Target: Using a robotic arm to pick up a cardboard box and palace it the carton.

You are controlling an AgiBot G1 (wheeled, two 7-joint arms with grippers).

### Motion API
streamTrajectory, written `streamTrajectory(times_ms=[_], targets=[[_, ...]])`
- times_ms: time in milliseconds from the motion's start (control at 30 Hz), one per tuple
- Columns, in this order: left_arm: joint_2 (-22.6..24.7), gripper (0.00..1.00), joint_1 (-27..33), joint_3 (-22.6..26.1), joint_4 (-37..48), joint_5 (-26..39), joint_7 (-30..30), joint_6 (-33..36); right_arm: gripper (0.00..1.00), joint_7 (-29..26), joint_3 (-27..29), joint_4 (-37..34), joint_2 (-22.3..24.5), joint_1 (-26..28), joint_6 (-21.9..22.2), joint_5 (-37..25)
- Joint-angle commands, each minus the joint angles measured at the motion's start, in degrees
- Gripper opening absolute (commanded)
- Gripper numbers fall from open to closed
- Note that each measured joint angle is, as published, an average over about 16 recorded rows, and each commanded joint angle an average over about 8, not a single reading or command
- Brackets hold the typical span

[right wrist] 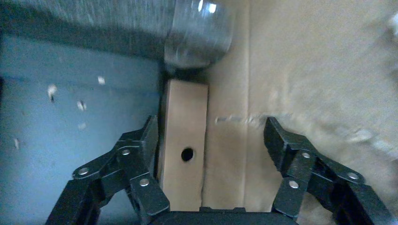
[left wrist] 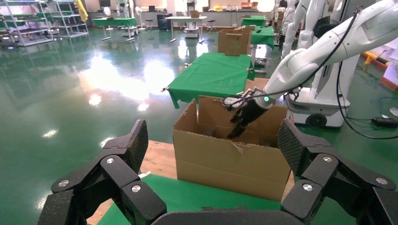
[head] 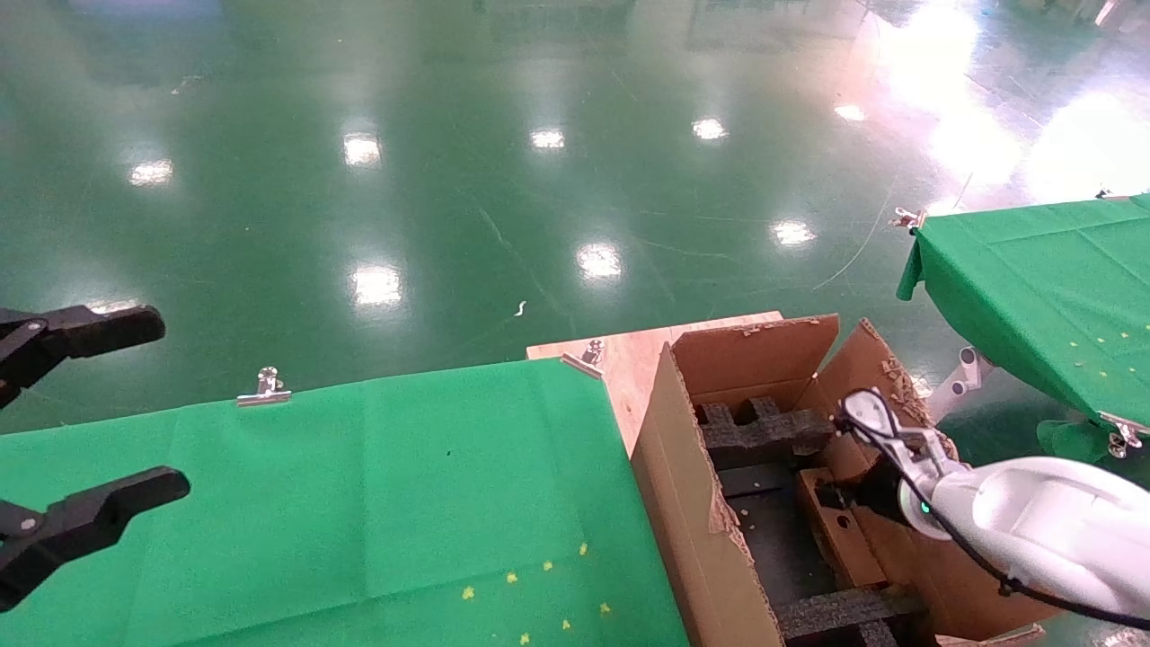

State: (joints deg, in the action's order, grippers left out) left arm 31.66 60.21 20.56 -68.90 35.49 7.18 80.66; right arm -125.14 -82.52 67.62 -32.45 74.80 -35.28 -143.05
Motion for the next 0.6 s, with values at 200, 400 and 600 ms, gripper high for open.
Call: streamTrajectory(times_ms=[200,400,600], targets=[[0.0,1.0,0.0,0.0,0.0,0.0,0.0,0.0,1.0,0.6,2.2,5.3,2.0,4.7,-0.5,0.6],[0.0,1.0,0.0,0.0,0.0,0.0,0.0,0.0,1.0,3.2,4.4,9.6,3.4,10.6,0.0,5.0],[0.0,1.0,0.0,0.0,0.0,0.0,0.0,0.0,1.0,9.6,5.3,10.6,4.2,16.0,1.7,13.0]])
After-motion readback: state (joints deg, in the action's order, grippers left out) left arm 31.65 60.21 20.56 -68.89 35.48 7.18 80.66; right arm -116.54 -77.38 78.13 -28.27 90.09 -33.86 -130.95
